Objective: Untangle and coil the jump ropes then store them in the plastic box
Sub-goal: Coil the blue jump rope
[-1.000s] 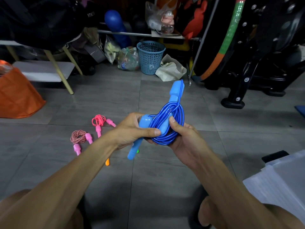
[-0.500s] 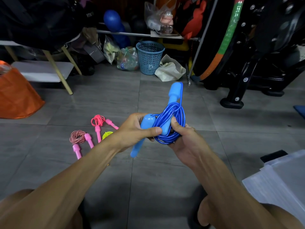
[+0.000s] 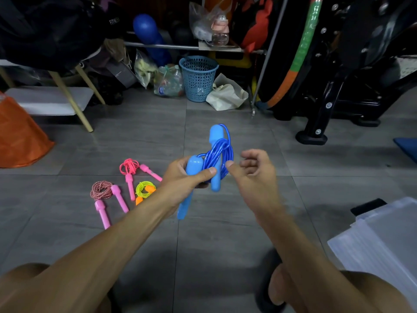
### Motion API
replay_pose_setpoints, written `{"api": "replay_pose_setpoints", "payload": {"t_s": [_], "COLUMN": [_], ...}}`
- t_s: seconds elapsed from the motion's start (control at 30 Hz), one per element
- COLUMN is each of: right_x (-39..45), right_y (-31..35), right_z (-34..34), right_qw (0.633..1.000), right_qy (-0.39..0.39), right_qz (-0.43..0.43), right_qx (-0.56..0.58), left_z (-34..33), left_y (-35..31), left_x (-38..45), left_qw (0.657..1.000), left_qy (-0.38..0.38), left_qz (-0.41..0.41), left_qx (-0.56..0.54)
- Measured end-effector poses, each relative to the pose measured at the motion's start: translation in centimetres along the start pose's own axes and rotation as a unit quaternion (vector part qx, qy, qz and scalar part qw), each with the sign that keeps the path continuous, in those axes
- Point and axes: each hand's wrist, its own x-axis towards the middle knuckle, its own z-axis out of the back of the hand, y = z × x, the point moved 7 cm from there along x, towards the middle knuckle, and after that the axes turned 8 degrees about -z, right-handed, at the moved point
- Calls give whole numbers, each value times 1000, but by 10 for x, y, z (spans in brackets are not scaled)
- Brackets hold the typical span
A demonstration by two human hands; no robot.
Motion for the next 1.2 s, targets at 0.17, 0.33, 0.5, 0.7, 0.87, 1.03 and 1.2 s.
{"api": "replay_pose_setpoints", "payload": {"t_s": [0.17,0.33,0.5,0.7,0.87,1.03,1.2], "right_x": [-10,-1,2,7,16,-2,0], "right_y": [-3,5,0,4,-4,-6,1], "right_z": [-34,-15,-4,21,30,-13,-5], "right_qw": [975,980,953,940,904,882,864], "right_qy": [199,161,226,284,207,107,28], "right_qz": [7,-19,-15,-25,33,122,202], "right_qx": [-96,-113,-199,-186,-372,-442,-461], "left_z": [-3,24,30,41,10,-15,9], "left_y": [5,4,6,6,19,21,20], "left_x": [0,11,12,13,9,9,19], "left_qw": [998,998,996,988,997,999,992], "left_qy": [30,-61,-88,-146,-52,-35,-104], "left_qz": [32,26,29,39,53,31,54], "left_qx": [-42,-8,3,-21,-34,17,42]}}
